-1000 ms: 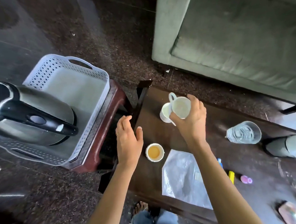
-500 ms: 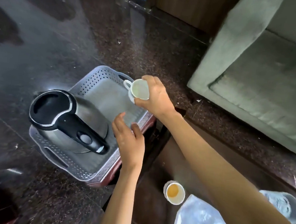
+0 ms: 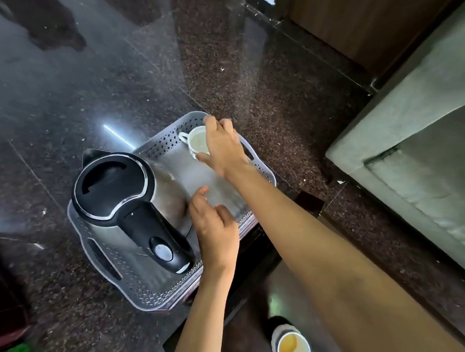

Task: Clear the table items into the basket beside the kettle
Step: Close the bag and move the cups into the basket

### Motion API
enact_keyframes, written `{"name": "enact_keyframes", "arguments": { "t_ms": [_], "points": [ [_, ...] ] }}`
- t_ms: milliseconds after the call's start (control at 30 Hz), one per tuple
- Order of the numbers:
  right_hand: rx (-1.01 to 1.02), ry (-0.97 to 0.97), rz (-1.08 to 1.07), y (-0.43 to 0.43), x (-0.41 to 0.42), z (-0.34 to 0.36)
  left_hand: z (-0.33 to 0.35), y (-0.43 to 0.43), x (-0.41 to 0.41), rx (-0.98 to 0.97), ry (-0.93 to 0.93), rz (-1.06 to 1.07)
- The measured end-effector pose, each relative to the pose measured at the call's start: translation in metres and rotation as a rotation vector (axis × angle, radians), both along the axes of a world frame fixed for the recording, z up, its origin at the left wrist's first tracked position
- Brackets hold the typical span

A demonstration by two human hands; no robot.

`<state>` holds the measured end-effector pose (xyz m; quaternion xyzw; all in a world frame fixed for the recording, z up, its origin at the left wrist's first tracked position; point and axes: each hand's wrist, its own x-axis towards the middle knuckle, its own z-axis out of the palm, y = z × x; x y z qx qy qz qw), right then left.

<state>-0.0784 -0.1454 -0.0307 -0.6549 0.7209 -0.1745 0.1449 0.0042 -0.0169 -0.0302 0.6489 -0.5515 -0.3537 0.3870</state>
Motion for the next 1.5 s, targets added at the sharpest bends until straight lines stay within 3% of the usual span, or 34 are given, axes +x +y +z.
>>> {"name": "enact_keyframes", "arguments": {
  "t_ms": [200,333,533,667,767,867,967,1067,1267,1500],
  "points": [
    [0.002,0.066,-0.013,-0.01,0.001,-0.004,-0.001,-0.002,-0.004,0.006,-0.011,0.006],
    [0.021,-0.014,0.018,-0.002,-0.007,0.002,0.002,0.0,-0.008,0.006,-0.024,-0.02],
    [-0.195,-0.134,-0.153,0.061,-0.042,0.023,0.016,0.02,-0.022,-0.02,-0.055,-0.101],
    [-0.254,-0.107,-0.328,0.132,-0.073,0.026,0.02,0.044,-0.035,-0.049,-0.078,-0.195],
    [-0.162,-0.061,-0.474,0.194,-0.096,0.019,0.019,0.069,-0.045,-0.048,-0.079,-0.297],
    [0.086,0.019,-0.595,0.259,-0.112,0.004,0.011,0.097,-0.052,-0.043,-0.092,-0.399],
    [0.347,-0.023,-0.721,0.31,-0.112,-0.01,-0.001,0.122,-0.055,-0.014,-0.103,-0.477],
    [0.466,-0.041,-0.755,0.343,-0.105,-0.027,-0.011,0.143,-0.056,0.042,-0.108,-0.524],
    [0.436,-0.205,-0.812,0.369,-0.098,-0.057,-0.024,0.167,-0.049,0.117,-0.138,-0.564],
    [0.303,-0.219,-0.793,0.36,-0.095,-0.053,-0.021,0.153,-0.037,0.151,-0.118,-0.525]
  ]
}}
